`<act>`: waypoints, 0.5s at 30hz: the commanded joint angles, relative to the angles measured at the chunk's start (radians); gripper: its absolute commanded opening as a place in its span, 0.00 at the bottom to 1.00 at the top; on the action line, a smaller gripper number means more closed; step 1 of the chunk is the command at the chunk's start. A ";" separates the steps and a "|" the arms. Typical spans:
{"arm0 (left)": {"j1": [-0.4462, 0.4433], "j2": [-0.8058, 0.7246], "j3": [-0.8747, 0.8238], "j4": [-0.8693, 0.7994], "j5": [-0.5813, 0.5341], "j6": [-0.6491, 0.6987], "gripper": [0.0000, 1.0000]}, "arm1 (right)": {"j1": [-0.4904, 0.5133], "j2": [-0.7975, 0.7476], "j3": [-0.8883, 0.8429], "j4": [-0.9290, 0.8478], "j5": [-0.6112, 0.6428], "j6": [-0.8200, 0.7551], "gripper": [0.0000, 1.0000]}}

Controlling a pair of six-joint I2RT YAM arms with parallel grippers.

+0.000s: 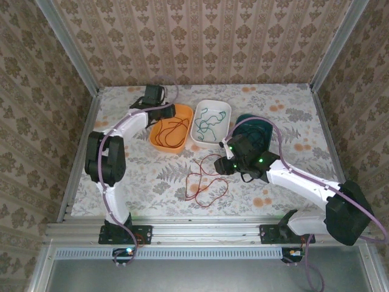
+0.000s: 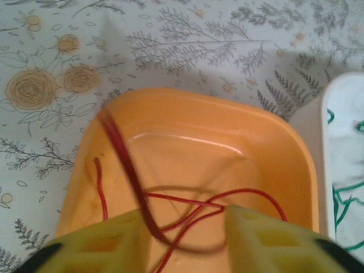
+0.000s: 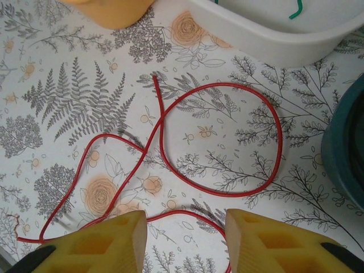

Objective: Untangle the cables

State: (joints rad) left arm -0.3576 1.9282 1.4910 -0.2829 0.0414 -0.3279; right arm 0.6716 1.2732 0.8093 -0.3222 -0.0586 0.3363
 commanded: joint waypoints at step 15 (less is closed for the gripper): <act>-0.093 -0.348 -0.295 0.055 0.009 -0.045 0.87 | -0.003 0.006 -0.009 -0.014 0.015 -0.014 0.43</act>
State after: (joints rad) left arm -0.4515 1.5993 1.2407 -0.2310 0.0010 -0.3325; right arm 0.6720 1.2655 0.8093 -0.3218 -0.0563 0.3359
